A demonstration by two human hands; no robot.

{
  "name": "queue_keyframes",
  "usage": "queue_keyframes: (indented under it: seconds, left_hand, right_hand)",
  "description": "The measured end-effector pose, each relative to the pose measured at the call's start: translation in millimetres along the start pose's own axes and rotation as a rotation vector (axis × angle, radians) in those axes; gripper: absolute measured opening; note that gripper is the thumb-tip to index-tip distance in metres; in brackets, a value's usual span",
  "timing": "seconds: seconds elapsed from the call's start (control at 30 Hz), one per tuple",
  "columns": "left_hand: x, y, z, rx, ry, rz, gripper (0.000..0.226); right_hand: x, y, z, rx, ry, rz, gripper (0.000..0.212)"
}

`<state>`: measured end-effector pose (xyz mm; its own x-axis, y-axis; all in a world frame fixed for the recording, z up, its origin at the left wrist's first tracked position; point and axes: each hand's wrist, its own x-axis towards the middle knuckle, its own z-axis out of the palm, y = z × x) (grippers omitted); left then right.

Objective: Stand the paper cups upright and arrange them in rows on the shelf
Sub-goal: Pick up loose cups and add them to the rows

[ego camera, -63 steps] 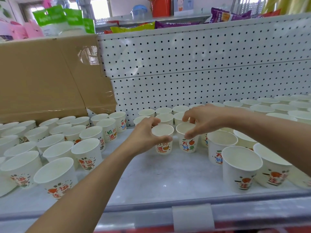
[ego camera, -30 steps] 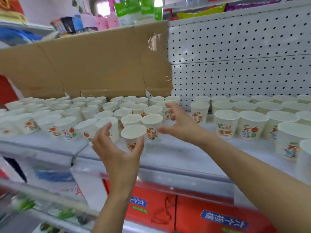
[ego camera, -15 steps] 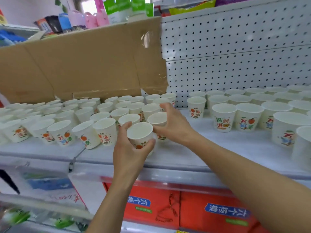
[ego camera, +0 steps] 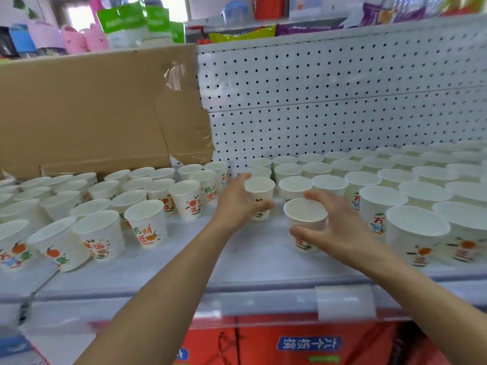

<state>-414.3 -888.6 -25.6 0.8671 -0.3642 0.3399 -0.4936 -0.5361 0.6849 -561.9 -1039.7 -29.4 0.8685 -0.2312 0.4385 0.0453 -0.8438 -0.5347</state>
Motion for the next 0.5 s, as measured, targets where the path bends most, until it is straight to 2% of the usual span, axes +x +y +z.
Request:
queue_keyframes:
  seconds: [0.37,0.43,0.5]
  left_hand:
    - [5,0,10,0.069,0.033,-0.004,0.100]
    - [0,-1,4,0.105,0.064,0.026,0.104]
    - [-8,-3,-6,0.185,0.151,0.090,0.097]
  right_hand:
    - [5,6,-2,-0.007,0.001,-0.025,0.074]
    - [7,5,-1,-0.009,0.004,-0.035,0.075]
    - [8,4,-1,-0.002,-0.005,-0.048,0.077]
